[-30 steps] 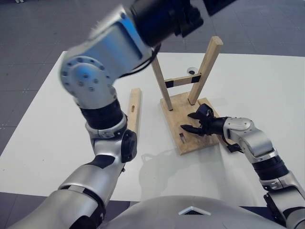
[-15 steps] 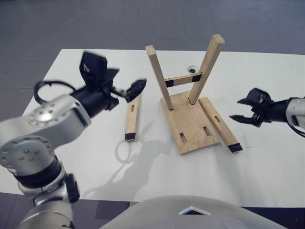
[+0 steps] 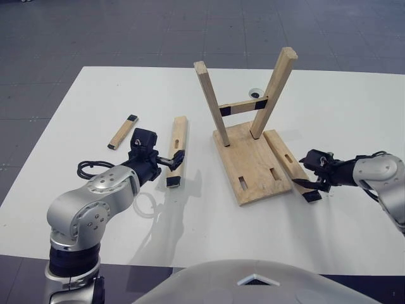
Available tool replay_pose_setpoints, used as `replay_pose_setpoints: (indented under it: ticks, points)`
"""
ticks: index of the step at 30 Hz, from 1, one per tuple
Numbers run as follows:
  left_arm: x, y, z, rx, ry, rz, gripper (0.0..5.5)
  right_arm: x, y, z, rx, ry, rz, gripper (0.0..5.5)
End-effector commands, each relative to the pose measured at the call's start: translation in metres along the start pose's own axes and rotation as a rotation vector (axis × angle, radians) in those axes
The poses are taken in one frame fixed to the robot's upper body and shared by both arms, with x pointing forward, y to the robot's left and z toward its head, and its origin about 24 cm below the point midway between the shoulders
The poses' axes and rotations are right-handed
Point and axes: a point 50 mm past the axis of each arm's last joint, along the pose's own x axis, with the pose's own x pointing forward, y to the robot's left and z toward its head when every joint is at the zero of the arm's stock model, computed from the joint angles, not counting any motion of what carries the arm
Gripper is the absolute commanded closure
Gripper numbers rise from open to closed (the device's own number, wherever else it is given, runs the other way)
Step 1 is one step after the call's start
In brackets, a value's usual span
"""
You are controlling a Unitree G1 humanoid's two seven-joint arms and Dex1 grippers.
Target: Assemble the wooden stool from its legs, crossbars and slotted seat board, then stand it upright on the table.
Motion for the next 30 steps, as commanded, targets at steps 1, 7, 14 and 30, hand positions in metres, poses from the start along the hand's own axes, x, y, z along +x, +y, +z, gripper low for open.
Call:
replay_pose_setpoints:
  ticks: [1, 7, 14, 30]
  points:
    - [0.002, -0.004, 0.001, 0.006, -0.006, -0.021, 0.65, 0.009, 0.011, -0.012, -0.047, 0.050, 0.002, 2.30]
    - [0.005, -0.003, -0.001, 0.018, -0.001, -0.018, 0.65, 0.031, 0.023, -0.010, -0.078, 0.032, -0.043, 2.30]
    - [0.008, -0.004, -0.004, 0.021, 0.011, -0.025, 0.65, 0.045, 0.027, 0.005, -0.093, 0.004, -0.057, 2.30]
    - [0.006, 0.098, -0.009, 0.092, 0.023, 0.226, 0.65, 0.017, -0.018, 0.029, -0.021, -0.094, -0.256, 2.30]
